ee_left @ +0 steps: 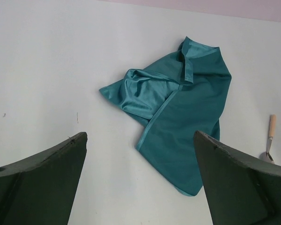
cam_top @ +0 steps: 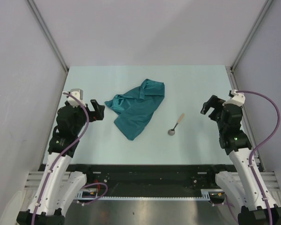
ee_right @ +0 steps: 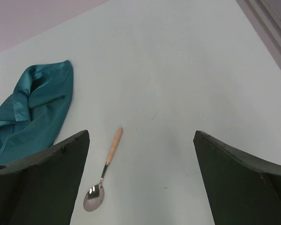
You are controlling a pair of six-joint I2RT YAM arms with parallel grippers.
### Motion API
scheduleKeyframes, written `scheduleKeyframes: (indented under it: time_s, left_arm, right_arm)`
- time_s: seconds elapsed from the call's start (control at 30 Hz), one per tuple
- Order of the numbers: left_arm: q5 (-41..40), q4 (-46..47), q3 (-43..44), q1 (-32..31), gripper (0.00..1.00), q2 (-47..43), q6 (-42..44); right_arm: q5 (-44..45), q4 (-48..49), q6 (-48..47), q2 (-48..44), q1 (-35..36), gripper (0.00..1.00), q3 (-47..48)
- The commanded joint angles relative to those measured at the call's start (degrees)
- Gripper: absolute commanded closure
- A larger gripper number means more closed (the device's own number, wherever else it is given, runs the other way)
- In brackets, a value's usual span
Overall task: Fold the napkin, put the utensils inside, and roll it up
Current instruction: Flatten the napkin out
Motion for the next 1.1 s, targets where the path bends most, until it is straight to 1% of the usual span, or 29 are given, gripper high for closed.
scheduleKeyframes:
  time_s: [0.0,0.13,0.2,0.3,0.33,0.37,0.4,0.43,0.47,0.5,0.53,0.57,0.6,0.63,0.7,0.73,0.77,0.8,0.83,0.87,0.97,1.07]
  left_arm:
    - [-1.5,0.6,1.4,0.5,0.00,-0.1,-1.1]
    - [-1.8,-0.4,1.5,0.6,0.00,0.7,-0.6]
    - [-1.4,0.0,1.6,0.5,0.03,1.4,-3.2]
    - [-2.5,3.7,-1.0,-2.0,0.05,2.8,-8.6]
    - [-4.6,5.1,-1.9,-5.1,0.05,3.2,-10.0]
    - [-5.9,7.9,-3.7,-7.0,0.05,4.2,-11.4]
    - [-8.6,9.4,-4.3,-10.2,0.05,6.9,-11.8]
    - [-9.1,10.8,-4.8,-11.1,0.05,8.9,-12.0]
    - [-9.2,13.9,-6.2,-11.1,0.04,10.7,-12.4]
    - [-10.5,15.0,-6.9,-11.0,0.03,14.7,-13.0]
    - [-11.3,15.8,-7.4,-9.5,0.04,16.4,-13.6]
    - [-9.7,17.0,-8.4,-8.1,0.05,17.8,-14.6]
    - [-7.9,18.8,-9.1,-5.1,0.06,20.5,-15.1]
    - [-4.3,21.5,-9.9,-3.9,0.07,21.5,-16.8]
    - [-1.1,25.3,-12.1,-1.8,0.11,23.8,-17.9]
    - [1.0,25.7,-12.3,-1.6,0.12,26.4,-18.2]
    - [2.6,26.1,-12.3,-1.6,0.15,27.6,-18.1]
    - [4.2,27.5,-12.2,-1.7,0.16,29.0,-18.1]
    - [5.8,28.3,-12.3,-1.7,0.17,32.3,-18.7]
    - [8.1,29.1,-12.4,-1.7,0.20,33.8,-18.9]
    - [11.3,31.5,-12.4,-1.7,0.24,39.6,-19.3]
    - [13.0,33.2,-12.1,-1.7,0.27,43.5,-20.0]
  right_arm:
    - [-1.1,-0.1,-0.6,0.2,0.0,0.00,3.1]
    - [-3.4,0.1,0.2,1.8,0.4,0.00,3.5]
    - [-5.4,1.0,0.9,3.0,1.1,0.00,3.5]
    - [-6.2,2.5,2.8,6.6,3.6,0.00,3.5]
    - [-6.3,2.9,3.1,7.8,5.7,0.00,3.7]
    - [-6.4,3.0,3.4,9.9,6.7,0.00,3.9]
    - [-6.4,2.9,3.9,11.2,7.6,0.00,4.8]
    - [-6.5,2.5,4.0,12.4,8.8,0.00,5.4]
    - [-6.9,2.1,4.1,14.1,10.4,0.00,6.0]
    - [-7.1,1.2,4.4,14.7,11.2,0.00,6.9]
    - [-7.1,0.8,4.7,15.2,11.8,0.00,7.1]
    - [-7.6,0.5,4.7,15.4,12.8,0.00,7.1]
    - [-7.9,0.1,4.7,15.4,13.2,0.00,6.9]
    - [-7.8,-0.2,5.0,15.1,13.4,0.00,6.7]
    - [-7.7,-0.7,5.0,14.0,14.1,0.00,5.4]
    - [-7.6,-0.7,5.1,13.7,14.1,0.00,4.8]
    - [-7.0,-0.9,5.3,13.4,14.1,0.00,4.4]
    - [-6.8,-0.8,5.5,13.0,14.2,0.00,3.9]
    - [-6.6,-0.7,5.5,12.9,14.2,0.00,3.2]
    - [-6.6,-0.6,5.7,13.1,14.1,0.00,2.9]
    - [-6.9,-0.4,5.9,13.9,14.2,0.00,3.2]
    - [-7.3,-0.2,5.9,14.2,14.2,0.00,3.8]
